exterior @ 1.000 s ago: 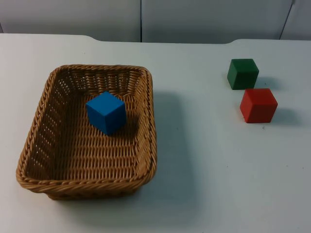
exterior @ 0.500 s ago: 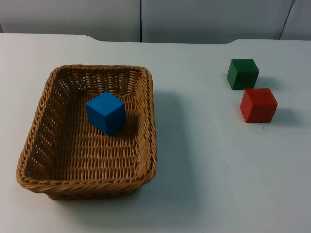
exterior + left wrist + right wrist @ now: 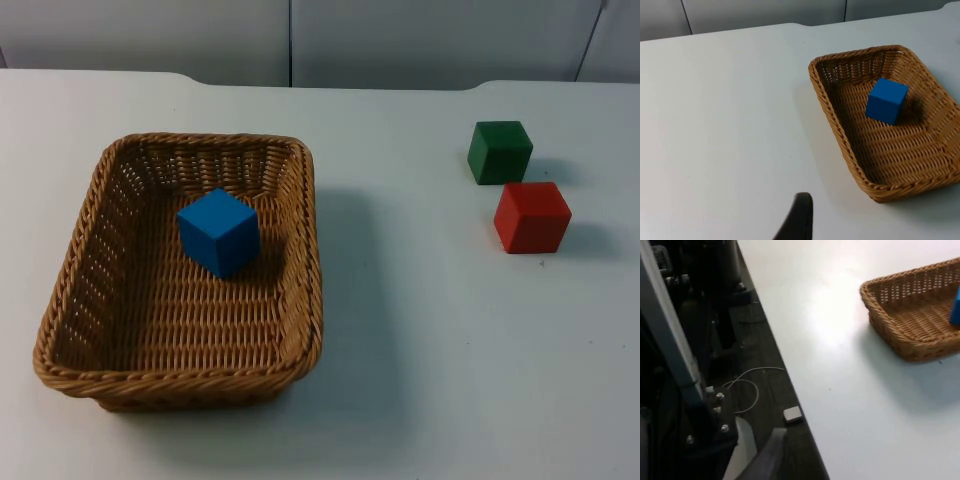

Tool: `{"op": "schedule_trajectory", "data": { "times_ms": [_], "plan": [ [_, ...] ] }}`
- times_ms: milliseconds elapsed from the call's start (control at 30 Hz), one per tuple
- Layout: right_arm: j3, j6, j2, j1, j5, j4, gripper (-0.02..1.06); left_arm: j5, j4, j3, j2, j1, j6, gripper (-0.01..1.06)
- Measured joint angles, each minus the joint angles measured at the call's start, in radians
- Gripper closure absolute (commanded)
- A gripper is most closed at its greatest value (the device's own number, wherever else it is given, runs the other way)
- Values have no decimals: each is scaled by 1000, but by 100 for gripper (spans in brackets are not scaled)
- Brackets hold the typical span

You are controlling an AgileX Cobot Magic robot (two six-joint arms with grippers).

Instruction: Pick up the basket with the left hand and place the blue cube into the basket with the right hand.

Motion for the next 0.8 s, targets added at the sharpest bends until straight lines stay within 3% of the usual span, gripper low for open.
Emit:
{"op": "schedule_trajectory", "data": {
  "times_ms": [33,167,200,300,333,500,533,800],
  "plan": [
    [0,0,0,0,0,0,0,0,0,0,0,0,0,24],
    [0,0,0,-231,0,0,0,0,0,0,0,0,0,24],
    [0,0,0,-231,0,0,0,0,0,0,0,0,0,24],
    [0,0,0,-448,0,0,0,0,0,0,0,0,0,24],
    [0,0,0,-448,0,0,0,0,0,0,0,0,0,24],
    [0,0,0,-757,0,0,0,0,0,0,0,0,0,24],
    [0,0,0,-757,0,0,0,0,0,0,0,0,0,24],
    [0,0,0,-1099,0,0,0,0,0,0,0,0,0,24]
  ]
}}
